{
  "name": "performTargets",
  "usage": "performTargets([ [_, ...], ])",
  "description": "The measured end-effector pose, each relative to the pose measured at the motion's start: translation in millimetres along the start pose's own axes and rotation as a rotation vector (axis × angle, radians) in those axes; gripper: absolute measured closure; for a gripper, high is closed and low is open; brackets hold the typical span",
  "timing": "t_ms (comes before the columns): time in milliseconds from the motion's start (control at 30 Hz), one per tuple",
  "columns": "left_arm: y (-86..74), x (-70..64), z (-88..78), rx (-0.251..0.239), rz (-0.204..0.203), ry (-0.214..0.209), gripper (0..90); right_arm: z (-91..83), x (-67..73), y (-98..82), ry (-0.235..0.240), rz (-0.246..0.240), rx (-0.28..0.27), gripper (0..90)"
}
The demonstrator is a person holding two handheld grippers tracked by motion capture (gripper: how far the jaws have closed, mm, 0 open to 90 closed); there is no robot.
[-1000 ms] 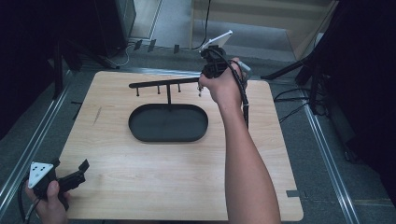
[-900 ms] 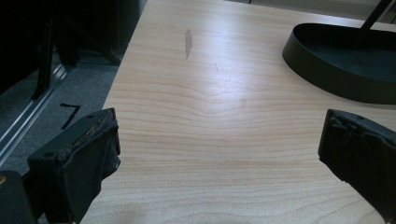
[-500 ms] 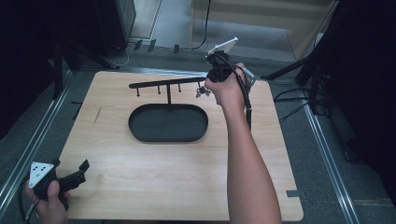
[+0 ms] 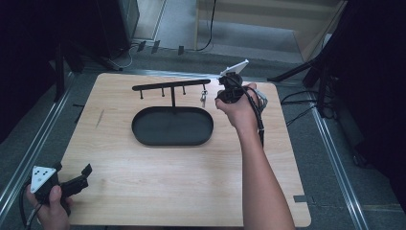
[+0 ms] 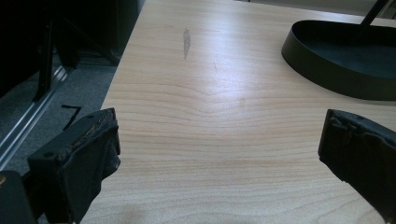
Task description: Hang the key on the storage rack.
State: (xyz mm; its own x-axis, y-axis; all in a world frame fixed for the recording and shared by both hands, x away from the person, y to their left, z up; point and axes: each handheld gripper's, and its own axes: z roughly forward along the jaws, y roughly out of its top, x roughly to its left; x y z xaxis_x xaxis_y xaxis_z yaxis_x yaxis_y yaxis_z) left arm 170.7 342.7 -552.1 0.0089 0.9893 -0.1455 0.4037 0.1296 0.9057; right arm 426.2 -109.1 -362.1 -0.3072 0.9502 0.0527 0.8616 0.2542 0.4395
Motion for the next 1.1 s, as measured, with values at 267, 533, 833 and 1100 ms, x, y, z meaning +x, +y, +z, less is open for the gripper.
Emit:
performTargets([
  [267, 0.0, -0.1, -0.1, 0.0, 0.003, 0.0, 0.0, 12.6, -5.6, -31.6, 0.026, -0.007, 0.03, 57.1],
  [533, 0.0, -0.4, 0.0, 0.0, 0.005, 0.003, 0.0, 24.7, -18.8, -70.3, 0.015, -0.025, 0.044, 43.8],
  [833, 0.0, -0.8, -0.2, 0.002, 0.012, 0.005, 0.0, 36.1, -39.7, -114.9, 0.051, 0.005, 0.035, 21.1],
  [1100, -0.1, -1.5, -0.1, 0.002, 0.017, 0.008, 0.0, 37.8, -63.3, -152.1, -0.007, 0.056, -0.019, 13.7],
])
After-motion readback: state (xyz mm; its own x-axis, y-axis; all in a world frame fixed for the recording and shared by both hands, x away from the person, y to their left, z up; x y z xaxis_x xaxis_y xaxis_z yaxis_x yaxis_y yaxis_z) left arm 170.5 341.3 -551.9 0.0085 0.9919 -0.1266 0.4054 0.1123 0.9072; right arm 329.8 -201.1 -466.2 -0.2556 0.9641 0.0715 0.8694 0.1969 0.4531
